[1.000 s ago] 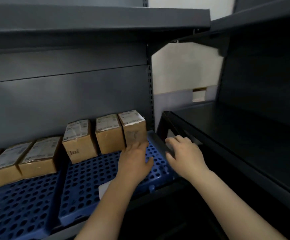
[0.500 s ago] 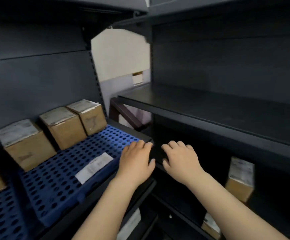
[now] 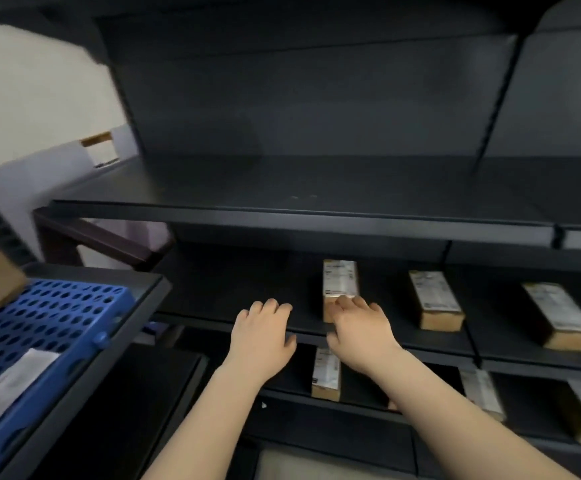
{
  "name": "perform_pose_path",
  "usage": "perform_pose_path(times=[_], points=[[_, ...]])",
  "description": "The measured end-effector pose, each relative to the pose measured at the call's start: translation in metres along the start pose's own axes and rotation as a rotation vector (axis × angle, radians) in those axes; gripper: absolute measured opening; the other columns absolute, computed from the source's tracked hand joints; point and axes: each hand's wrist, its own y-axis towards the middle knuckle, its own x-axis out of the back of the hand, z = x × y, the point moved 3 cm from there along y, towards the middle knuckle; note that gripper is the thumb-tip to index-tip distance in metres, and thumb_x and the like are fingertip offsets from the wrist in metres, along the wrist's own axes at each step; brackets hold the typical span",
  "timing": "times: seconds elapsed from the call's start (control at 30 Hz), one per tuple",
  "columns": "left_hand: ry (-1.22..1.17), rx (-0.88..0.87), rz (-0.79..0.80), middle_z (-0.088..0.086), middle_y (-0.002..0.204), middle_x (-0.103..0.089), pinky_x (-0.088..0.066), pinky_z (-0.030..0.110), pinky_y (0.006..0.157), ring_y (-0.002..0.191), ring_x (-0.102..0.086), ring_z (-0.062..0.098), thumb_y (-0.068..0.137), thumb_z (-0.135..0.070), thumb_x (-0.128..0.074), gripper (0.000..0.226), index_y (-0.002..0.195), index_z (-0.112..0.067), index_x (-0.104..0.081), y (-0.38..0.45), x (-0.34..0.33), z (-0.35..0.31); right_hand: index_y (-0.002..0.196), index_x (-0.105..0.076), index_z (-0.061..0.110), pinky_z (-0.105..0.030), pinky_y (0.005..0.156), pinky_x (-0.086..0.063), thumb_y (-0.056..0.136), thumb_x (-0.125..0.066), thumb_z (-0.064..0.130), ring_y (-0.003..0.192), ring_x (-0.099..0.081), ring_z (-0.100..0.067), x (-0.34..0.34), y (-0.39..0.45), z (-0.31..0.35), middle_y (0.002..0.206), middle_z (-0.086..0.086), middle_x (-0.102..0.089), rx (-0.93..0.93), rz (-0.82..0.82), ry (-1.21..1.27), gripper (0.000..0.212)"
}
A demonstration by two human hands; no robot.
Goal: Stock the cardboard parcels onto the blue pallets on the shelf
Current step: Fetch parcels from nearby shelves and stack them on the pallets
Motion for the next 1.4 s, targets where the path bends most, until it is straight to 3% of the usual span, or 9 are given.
perform_pose_path(times=[0.17,0.33,0.63,0.8,1.0,1.2,1.27,1.4], points=[[-0.02,-0.058,0.103,-0.001,0.137,-0.043,-0.037,0.034,0.098,0.123,-0.042,0.021,0.091,-0.039,-0.047,0.053,0.139,-0.022,-0.034,0.034,-0.033,-0.04,0.139,-0.037,0.021,-0.039,0.101,-0.035,0.093,-0.044,0.033,0.126,-0.039,-0.027,-0.01,-0.01,-0.073,0.138,-0.004,-0.042,-0.155,0.073,0.003,0.048],[-0.087,-0.022,0.218,0.0,0.139,-0.041,-0.036,0.038,0.102,0.126,-0.039,0.023,0.091,-0.039,-0.048,0.053,0.139,-0.024,-0.034,0.067,-0.06,-0.072,0.141,-0.036,0.022,-0.038,0.096,-0.042,0.093,-0.048,0.034,0.127,-0.041,-0.027,-0.022,-0.016,-0.14,0.138,-0.004,-0.042,-0.301,0.083,0.199,0.051],[-0.23,0.127,0.149,0.005,0.132,-0.047,-0.042,0.041,0.09,0.117,-0.045,0.027,0.088,-0.036,-0.054,0.049,0.133,-0.022,-0.041,0.117,-0.09,-0.092,0.138,-0.041,0.021,-0.044,0.098,-0.042,0.092,-0.049,0.036,0.128,-0.037,-0.031,-0.049,0.011,-0.226,0.138,-0.008,-0.041,-0.449,0.076,0.267,0.049],[-0.333,0.236,0.144,0.01,0.138,-0.04,-0.041,0.044,0.095,0.123,-0.039,0.031,0.088,-0.035,-0.055,0.054,0.137,-0.019,-0.039,0.139,-0.113,-0.088,0.139,-0.04,0.018,-0.045,0.101,-0.041,0.093,-0.048,0.031,0.129,-0.034,-0.032,-0.065,0.027,-0.259,0.142,-0.01,-0.036,-0.55,0.01,0.349,0.049],[-0.737,0.403,0.019,0.012,0.136,-0.041,-0.04,0.044,0.096,0.126,-0.039,0.031,0.085,-0.032,-0.063,0.054,0.133,-0.017,-0.043,0.165,-0.143,-0.079,0.14,-0.038,0.017,-0.044,0.104,-0.04,0.091,-0.056,0.03,0.13,-0.032,-0.032,-0.092,0.044,-0.292,0.142,-0.011,-0.034,-0.65,-0.118,0.426,0.053],[-1.088,0.521,-0.072,0.002,0.125,-0.049,-0.041,0.027,0.088,0.114,-0.048,0.017,0.078,-0.022,-0.072,0.065,0.134,-0.011,-0.039,0.175,-0.167,-0.083,0.137,-0.04,0.013,-0.044,0.099,-0.045,0.078,-0.073,0.032,0.122,-0.046,-0.031,-0.122,0.06,-0.301,0.133,-0.011,-0.043,-0.854,-0.195,0.797,0.07],[-1.172,0.562,-0.096,-0.004,0.115,-0.052,-0.04,0.018,0.078,0.105,-0.049,0.01,0.078,-0.021,-0.074,0.062,0.13,-0.011,-0.043,0.171,-0.172,-0.084,0.132,-0.045,0.014,-0.036,0.093,-0.047,0.074,-0.077,0.032,0.119,-0.051,-0.028,-0.13,0.061,-0.296,0.132,-0.009,-0.048,-0.902,-0.186,0.929,0.069],[-1.287,0.64,-0.11,-0.005,0.11,-0.055,-0.039,0.012,0.072,0.1,-0.051,0.009,0.077,-0.023,-0.074,0.058,0.127,-0.011,-0.046,0.161,-0.182,-0.085,0.129,-0.045,0.015,-0.027,0.078,-0.043,0.076,-0.076,0.028,0.115,-0.055,-0.024,-0.138,0.061,-0.281,0.128,-0.006,-0.054,-0.9,-0.174,1.027,0.063]])
